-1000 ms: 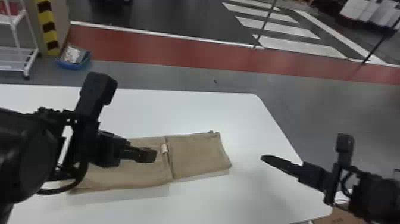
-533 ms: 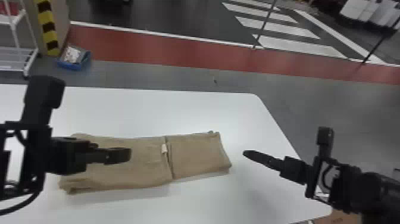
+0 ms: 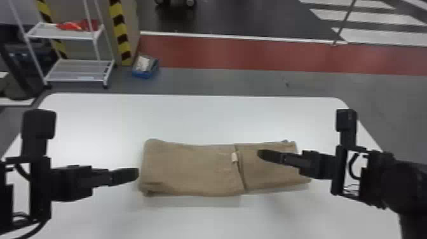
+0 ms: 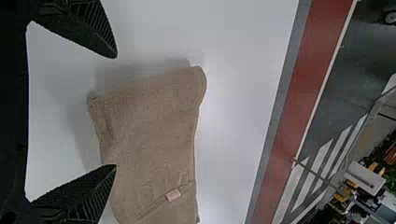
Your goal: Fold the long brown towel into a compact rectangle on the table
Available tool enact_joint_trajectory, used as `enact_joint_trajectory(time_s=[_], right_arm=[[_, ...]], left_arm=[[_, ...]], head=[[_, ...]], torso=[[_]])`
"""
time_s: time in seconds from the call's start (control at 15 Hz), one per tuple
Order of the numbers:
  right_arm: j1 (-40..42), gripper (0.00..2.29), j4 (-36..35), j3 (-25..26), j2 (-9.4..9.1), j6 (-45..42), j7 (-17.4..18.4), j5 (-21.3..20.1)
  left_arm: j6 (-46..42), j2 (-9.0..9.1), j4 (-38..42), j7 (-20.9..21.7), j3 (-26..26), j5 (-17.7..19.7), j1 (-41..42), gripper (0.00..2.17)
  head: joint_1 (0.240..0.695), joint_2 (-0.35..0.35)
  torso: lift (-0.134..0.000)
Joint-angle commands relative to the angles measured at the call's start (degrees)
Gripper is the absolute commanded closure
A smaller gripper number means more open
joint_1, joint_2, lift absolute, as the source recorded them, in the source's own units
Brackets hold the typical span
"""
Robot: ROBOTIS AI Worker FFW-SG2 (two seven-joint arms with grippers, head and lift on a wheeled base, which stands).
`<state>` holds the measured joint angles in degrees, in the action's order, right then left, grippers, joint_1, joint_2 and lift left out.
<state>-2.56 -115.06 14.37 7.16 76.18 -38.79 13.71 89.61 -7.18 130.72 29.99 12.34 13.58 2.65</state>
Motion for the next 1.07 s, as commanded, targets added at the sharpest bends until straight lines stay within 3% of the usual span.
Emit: enact_joint_trajectory(time_s=[0.0,0.33,0.73,1.0], right_arm=[[-1.3,0.24,0.1,-4.6,-1.53,-0.1,0.1,-2.9],[-2.0,0.29,1.2,-8.4,-1.71,0.4,0.9,-6.3],[-2.0,0.56,1.4,-11.6,-2.50,1.3,0.8,-8.7],[-2.0,0.56,1.3,-11.6,-1.97,4.1,0.9,-9.9]], left_arm=[[0.4,-0.82,0.1,0.3,1.5,0.4,0.9,0.04],[0.4,-1.08,0.1,0.9,2.6,0.9,1.2,0.04],[0.4,-1.44,0.8,1.2,2.8,0.9,1.6,0.04],[0.4,-1.88,0.9,1.3,3.7,1.2,2.0,0.04]], head=[[0.695,-0.015],[0.695,0.071],[0.695,0.100],[0.695,0.108]], torso=[[-0.123],[-0.123],[-0.123],[-0.123]])
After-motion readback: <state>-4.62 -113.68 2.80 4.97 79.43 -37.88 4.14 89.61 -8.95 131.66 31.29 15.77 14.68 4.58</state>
